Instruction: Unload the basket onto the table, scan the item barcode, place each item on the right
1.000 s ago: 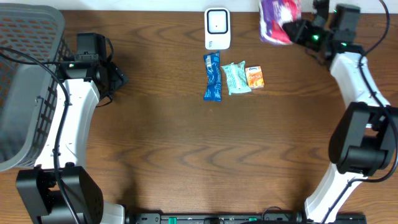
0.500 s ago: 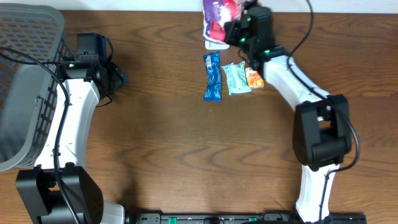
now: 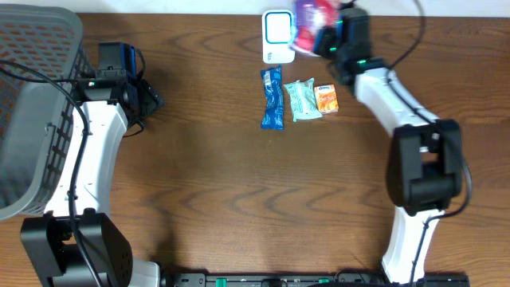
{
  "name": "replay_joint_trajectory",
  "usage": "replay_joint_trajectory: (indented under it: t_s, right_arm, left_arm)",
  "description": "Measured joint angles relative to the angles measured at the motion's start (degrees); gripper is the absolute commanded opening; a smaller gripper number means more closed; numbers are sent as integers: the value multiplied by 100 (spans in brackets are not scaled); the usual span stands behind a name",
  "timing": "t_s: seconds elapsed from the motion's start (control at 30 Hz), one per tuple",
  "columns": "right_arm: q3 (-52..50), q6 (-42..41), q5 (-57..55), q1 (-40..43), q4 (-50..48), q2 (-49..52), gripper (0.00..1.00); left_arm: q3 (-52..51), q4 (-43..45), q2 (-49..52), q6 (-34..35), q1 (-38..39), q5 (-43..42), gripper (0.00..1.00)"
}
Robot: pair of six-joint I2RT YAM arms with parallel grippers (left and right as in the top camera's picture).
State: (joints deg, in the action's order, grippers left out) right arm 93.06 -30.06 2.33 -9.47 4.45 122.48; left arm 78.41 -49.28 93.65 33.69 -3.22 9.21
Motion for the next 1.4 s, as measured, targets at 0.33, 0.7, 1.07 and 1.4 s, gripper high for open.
replay_joint_trajectory:
  t_s: [0.33, 0.7, 1.07, 1.4]
  right_arm:
    - [11, 1084, -227, 2135, 1845, -728, 1]
    - [9, 2533, -1119, 3801, 2542, -721, 84]
    - [9, 2782, -439, 4507, 3045, -721, 94]
    - [9, 2820, 1759, 3991, 3504, -721, 99]
  left_arm:
    - [0, -2, 0, 0, 0, 0, 98]
    - [0, -2, 0, 0, 0, 0, 98]
    - [0, -2, 0, 0, 0, -2, 98]
    - [0, -2, 0, 0, 0, -2, 98]
